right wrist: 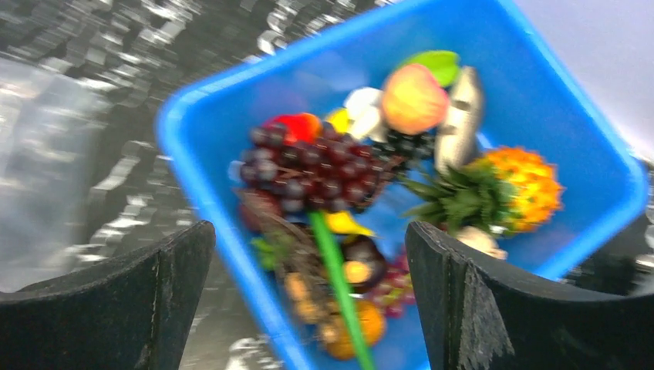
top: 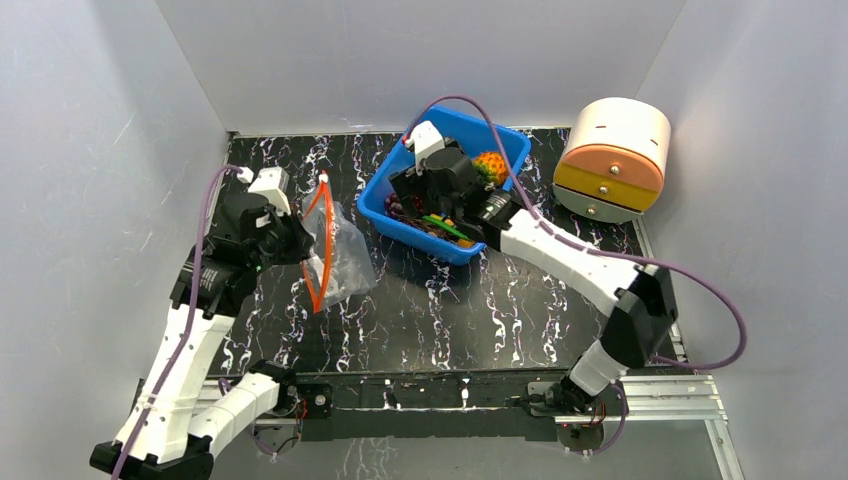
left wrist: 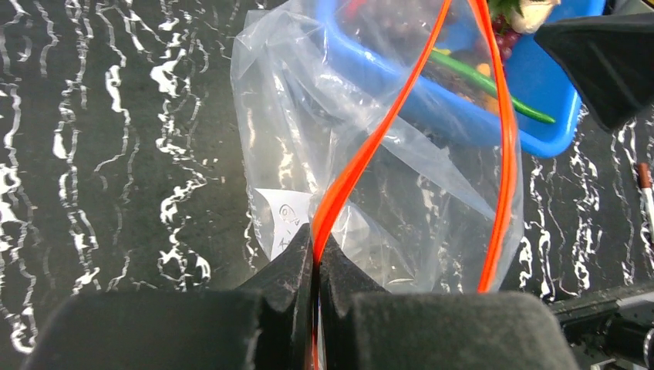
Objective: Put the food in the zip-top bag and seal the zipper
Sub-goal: Open the zipper of the food storage bag, then pick up the fake fruit from the bin, then place the fake fruit in the zipper food storage bag.
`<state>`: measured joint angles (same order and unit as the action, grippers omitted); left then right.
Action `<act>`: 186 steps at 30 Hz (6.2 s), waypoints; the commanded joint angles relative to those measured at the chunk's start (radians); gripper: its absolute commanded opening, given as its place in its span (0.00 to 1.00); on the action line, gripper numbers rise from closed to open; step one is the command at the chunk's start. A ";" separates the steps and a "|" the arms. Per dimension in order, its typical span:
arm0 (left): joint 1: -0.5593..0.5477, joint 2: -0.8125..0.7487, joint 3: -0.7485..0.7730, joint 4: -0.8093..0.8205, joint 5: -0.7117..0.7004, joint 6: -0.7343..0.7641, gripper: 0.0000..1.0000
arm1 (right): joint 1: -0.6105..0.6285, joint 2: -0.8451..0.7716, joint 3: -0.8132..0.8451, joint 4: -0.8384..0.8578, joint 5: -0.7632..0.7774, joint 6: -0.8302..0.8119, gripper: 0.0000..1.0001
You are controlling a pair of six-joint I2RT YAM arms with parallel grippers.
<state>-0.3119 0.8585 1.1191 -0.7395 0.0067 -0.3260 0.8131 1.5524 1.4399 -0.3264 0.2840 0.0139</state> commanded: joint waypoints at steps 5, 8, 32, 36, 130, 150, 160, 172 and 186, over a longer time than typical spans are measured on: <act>-0.001 0.015 0.094 -0.171 -0.056 0.019 0.00 | -0.131 0.220 0.088 -0.005 0.179 -0.332 0.98; -0.002 -0.011 0.080 -0.176 -0.038 0.008 0.00 | -0.175 0.313 0.123 -0.010 0.206 -0.400 0.98; -0.001 -0.013 0.071 -0.192 0.041 -0.035 0.00 | -0.244 0.527 0.079 0.346 0.359 -0.827 0.93; -0.001 -0.028 0.060 -0.161 0.066 -0.044 0.00 | -0.247 0.540 0.118 0.256 0.282 -0.832 0.91; -0.002 0.056 -0.058 0.098 0.202 -0.182 0.00 | 0.047 -0.392 -0.410 0.591 -0.330 0.670 0.19; -0.001 0.093 -0.082 0.137 0.221 -0.179 0.00 | 0.100 -0.394 -0.416 0.466 -0.364 0.383 0.17; -0.001 0.089 -0.074 0.154 0.287 -0.165 0.00 | 0.143 -0.329 -0.411 0.492 -0.437 0.254 0.17; -0.002 0.071 -0.045 0.143 0.317 -0.142 0.00 | 0.152 -0.354 -0.418 0.309 -0.446 -0.093 0.19; -0.002 0.078 -0.048 0.134 0.277 -0.050 0.00 | 0.158 -0.363 -0.360 0.173 -0.443 -0.227 0.21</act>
<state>-0.3115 0.9596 1.0454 -0.6285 0.2558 -0.4290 0.9627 1.1931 1.0252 -0.1509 -0.1505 -0.1669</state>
